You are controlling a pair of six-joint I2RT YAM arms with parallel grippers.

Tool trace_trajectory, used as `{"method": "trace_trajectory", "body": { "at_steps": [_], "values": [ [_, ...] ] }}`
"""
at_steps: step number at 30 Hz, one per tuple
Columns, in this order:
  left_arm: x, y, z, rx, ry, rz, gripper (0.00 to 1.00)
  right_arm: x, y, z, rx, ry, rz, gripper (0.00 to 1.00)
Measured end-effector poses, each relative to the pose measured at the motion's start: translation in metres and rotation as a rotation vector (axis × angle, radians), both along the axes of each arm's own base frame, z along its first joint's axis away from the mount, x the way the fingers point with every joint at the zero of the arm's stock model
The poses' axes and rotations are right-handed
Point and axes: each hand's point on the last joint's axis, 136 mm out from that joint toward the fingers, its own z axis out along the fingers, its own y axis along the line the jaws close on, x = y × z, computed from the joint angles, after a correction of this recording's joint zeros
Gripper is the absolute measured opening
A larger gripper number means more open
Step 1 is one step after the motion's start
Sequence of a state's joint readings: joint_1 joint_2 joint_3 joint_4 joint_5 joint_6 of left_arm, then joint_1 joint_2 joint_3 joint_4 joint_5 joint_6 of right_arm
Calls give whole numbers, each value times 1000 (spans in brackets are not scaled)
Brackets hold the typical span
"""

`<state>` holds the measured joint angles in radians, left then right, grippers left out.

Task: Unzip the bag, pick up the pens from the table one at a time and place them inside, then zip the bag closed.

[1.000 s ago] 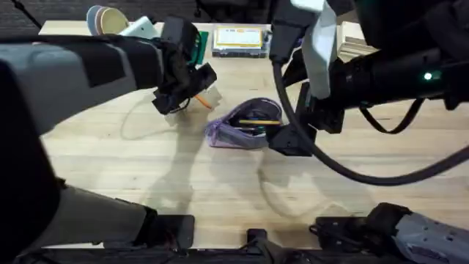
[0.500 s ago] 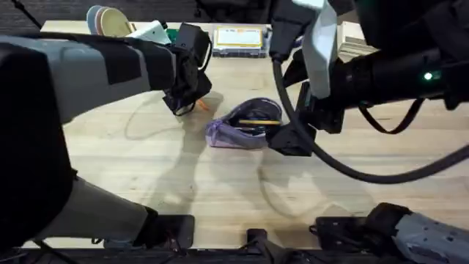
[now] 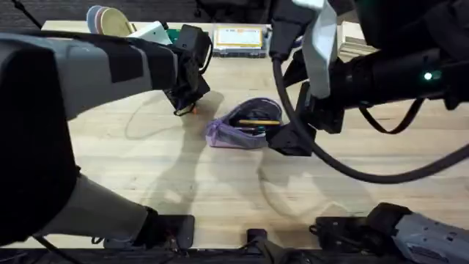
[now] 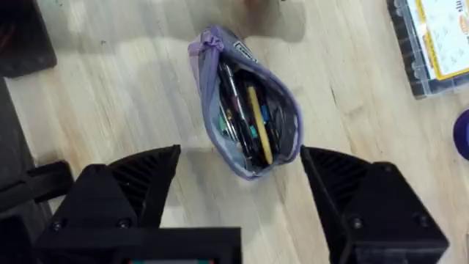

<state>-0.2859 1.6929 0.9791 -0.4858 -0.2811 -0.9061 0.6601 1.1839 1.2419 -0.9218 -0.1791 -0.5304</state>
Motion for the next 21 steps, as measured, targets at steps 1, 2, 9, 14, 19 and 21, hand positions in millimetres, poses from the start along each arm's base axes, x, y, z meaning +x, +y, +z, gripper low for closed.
{"method": "trace_trajectory", "body": {
  "at_steps": [1,2,9,14,19,21],
  "values": [
    [0,0,0,1,-1,1,79,0,0,0,0,0,0,998],
    [0,0,0,2,-1,0,71,0,0,0,0,0,0,998],
    [2,1,1,19,-2,-25,40,0,0,0,0,0,0,998],
    [3,2,2,30,-7,-29,43,0,0,0,0,0,-1,998],
    [6,3,18,47,-43,-64,43,-5,-4,-4,-17,24,-2,998],
    [12,-1,52,49,-135,-111,43,-13,-10,3,-8,20,-9,998]
  ]
}}
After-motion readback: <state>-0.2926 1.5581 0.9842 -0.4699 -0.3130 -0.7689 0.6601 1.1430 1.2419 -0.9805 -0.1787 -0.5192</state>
